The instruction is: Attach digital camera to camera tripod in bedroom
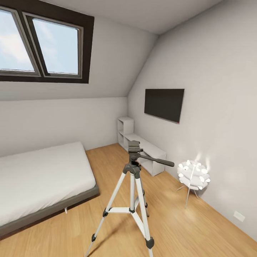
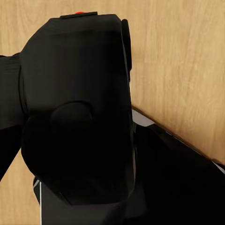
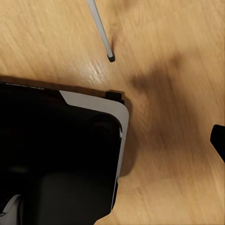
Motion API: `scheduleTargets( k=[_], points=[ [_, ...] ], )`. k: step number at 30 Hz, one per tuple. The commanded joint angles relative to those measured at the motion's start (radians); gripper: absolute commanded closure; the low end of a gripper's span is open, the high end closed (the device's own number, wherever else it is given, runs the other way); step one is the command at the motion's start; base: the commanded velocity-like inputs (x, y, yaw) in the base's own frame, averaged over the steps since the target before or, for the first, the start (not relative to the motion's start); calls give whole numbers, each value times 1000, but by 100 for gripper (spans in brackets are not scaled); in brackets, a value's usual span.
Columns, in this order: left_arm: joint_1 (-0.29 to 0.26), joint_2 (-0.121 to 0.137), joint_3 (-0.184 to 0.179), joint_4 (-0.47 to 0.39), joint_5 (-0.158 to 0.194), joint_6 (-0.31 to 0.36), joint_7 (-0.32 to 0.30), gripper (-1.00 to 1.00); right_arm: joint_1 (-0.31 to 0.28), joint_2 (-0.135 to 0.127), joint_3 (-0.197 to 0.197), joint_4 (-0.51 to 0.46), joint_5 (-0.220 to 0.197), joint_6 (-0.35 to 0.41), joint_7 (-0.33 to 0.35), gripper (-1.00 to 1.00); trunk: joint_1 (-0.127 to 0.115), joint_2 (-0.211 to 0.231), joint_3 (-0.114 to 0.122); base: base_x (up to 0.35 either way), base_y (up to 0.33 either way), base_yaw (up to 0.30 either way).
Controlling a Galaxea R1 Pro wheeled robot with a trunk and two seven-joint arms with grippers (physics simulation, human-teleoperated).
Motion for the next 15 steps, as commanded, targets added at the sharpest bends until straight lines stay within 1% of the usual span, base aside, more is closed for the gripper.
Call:
scheduleTargets(
  k=[1, 8, 15],
  points=[
    [0, 0, -9, 0, 3, -2, 2, 100, -1, 0, -9, 2, 8, 1, 2, -100, 0, -1, 0, 2, 2, 0],
    [0, 0, -9, 0, 3, -2, 2, 100, -1, 2, -10, 2, 6, 3, 2, -100, 0, -1, -1, 0, 0, 0],
    [0, -1, -9, 0, 3, -2, 2, 100, -1, 0, -11, 2, 7, 3, 3, -100, 0, -1, -9, 0, 0, 0]
  ],
)
